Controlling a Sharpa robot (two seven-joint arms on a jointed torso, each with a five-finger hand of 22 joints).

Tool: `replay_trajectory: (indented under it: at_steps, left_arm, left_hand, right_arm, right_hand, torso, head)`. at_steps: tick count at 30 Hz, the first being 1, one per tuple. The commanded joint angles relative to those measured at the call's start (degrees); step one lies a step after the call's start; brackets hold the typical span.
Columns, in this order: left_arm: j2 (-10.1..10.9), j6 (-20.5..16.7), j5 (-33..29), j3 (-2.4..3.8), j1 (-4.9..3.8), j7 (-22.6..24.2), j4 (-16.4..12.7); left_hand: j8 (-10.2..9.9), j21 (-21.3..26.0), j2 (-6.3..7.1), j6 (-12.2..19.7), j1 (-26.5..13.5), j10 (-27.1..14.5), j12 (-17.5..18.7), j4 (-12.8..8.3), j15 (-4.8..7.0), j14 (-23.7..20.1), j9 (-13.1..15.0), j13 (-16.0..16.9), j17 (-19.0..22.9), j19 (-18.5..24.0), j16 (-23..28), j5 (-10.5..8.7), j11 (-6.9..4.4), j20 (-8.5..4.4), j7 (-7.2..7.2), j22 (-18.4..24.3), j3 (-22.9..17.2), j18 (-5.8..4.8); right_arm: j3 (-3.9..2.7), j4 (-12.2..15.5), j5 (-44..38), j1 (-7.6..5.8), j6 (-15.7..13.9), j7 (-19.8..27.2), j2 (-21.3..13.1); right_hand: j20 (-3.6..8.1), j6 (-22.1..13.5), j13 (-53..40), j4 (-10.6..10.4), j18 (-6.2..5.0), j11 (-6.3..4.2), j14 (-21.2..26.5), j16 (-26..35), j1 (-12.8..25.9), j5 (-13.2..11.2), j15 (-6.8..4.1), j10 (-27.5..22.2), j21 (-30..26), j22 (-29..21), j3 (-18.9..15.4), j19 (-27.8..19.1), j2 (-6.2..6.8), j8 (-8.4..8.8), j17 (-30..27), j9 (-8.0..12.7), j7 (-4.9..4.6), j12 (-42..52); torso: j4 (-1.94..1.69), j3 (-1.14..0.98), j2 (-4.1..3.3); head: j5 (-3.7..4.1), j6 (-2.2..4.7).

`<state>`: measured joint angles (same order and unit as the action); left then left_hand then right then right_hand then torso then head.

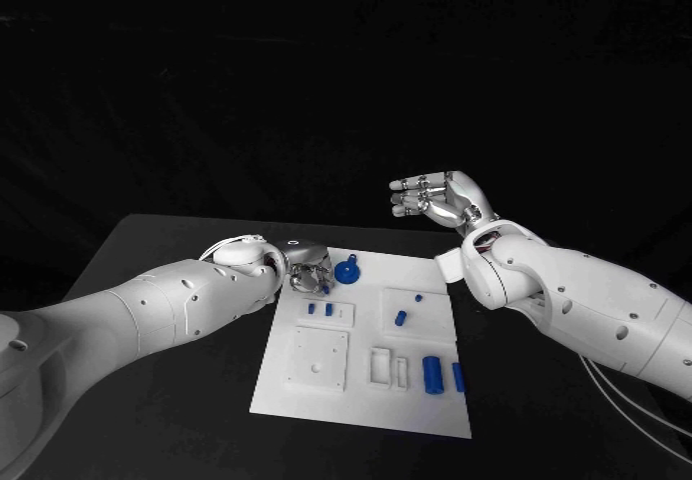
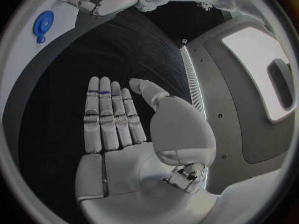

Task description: Assemble the parts on the task board

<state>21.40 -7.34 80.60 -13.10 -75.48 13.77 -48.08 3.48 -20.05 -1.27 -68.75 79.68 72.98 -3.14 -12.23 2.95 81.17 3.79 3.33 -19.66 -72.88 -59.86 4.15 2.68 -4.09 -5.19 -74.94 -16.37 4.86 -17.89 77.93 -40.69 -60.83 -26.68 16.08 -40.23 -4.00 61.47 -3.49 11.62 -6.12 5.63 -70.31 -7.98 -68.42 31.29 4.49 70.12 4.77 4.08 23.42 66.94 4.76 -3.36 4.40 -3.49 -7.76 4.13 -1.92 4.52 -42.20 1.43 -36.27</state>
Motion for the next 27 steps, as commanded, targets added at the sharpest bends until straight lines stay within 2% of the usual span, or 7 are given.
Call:
replay_trajectory:
  at_steps: [1,13,21,24,27]
  left_arm:
    - [-0.14,1.59,1.2,-0.01,0.05,-1.56,-0.38]
    - [0.04,2.37,2.26,-0.01,0.05,-3.39,-0.62]
    - [-0.17,2.61,2.33,-0.01,0.05,-3.64,-0.5]
    - [-0.19,2.51,2.43,-0.03,0.05,-3.64,-0.6]
    - [-0.11,1.79,2.49,-0.09,0.06,-3.44,-0.87]
  left_hand:
    - [0.13,-0.14,0.05,-0.15,0.12,-0.38,-0.19,0.16,-0.09,-0.24,0.05,0.07,0.08,0.42,-0.28,-0.01,-0.03,0.16,-0.29,-1.08,-0.23,0.88]
    - [0.12,-0.24,0.11,-0.2,0.04,-0.44,-0.18,0.17,-0.12,-0.29,0.04,0.06,0.09,0.45,-0.3,-0.05,0.0,0.2,-0.29,-1.1,-0.33,0.92]
    - [0.14,-0.22,0.51,0.81,-0.31,-2.29,-0.18,0.22,-0.49,-0.5,0.02,0.05,0.08,0.58,-0.38,-0.26,0.59,0.5,-0.5,-1.07,-0.66,1.1]
    - [0.36,-0.19,0.63,-0.73,-0.53,-2.62,-0.19,0.35,-0.53,-0.68,0.21,0.05,0.1,0.7,-0.37,-0.32,0.6,0.59,-0.21,-1.07,-0.64,1.19]
    - [0.15,-0.21,0.8,-0.81,-0.5,-2.63,-0.19,0.29,-0.52,-0.72,0.14,0.05,0.11,0.68,-0.38,-0.36,0.61,0.6,-0.21,-1.07,-0.61,1.22]
  right_arm:
    - [-0.04,0.09,0.09,0.04,0.29,0.8,0.0]
    - [-0.04,0.09,0.24,0.07,0.18,0.86,-0.12]
    - [-0.04,0.11,0.25,0.08,0.2,0.85,-0.13]
    - [-0.04,0.1,0.28,0.08,0.16,0.83,-0.19]
    - [-0.04,0.13,0.3,0.08,0.16,0.8,-0.22]
  right_hand:
    - [0.01,-0.01,0.08,0.05,0.26,-0.23,-0.37,0.35,-0.06,0.23,-0.01,-0.2,-0.21,-0.07,0.19,-0.18,0.14,-0.21,-0.01,-0.09,-0.08,-0.37]
    - [0.03,0.04,0.09,0.06,0.25,-0.25,-0.4,0.36,-0.04,0.27,-0.03,-0.17,-0.19,-0.06,0.2,-0.13,0.13,-0.21,-0.01,-0.09,-0.06,-0.37]
    - [0.03,0.04,0.09,0.06,0.25,-0.25,-0.4,0.36,-0.04,0.27,-0.03,-0.17,-0.19,-0.06,0.2,-0.13,0.13,-0.21,-0.01,-0.09,-0.06,-0.37]
    - [0.03,0.04,0.09,0.06,0.25,-0.25,-0.4,0.36,-0.04,0.27,-0.03,-0.17,-0.19,-0.06,0.2,-0.13,0.13,-0.21,-0.01,-0.09,-0.06,-0.37]
    - [0.02,-0.03,0.09,0.05,0.26,-0.22,-0.4,0.4,0.01,0.27,-0.01,-0.21,-0.22,-0.07,0.17,-0.16,0.15,-0.18,-0.01,-0.08,-0.08,-0.39]
  torso:
    - [-0.01,-0.01,-0.03]
    - [0.0,-0.03,-0.03]
    - [0.06,-0.06,-0.01]
    - [0.04,-0.07,-0.01]
    - [0.04,-0.07,-0.02]
  head:
    - [-0.03,-0.15]
    - [0.02,-0.36]
    - [-0.03,-0.46]
    - [-0.04,-0.47]
    - [0.0,-0.4]
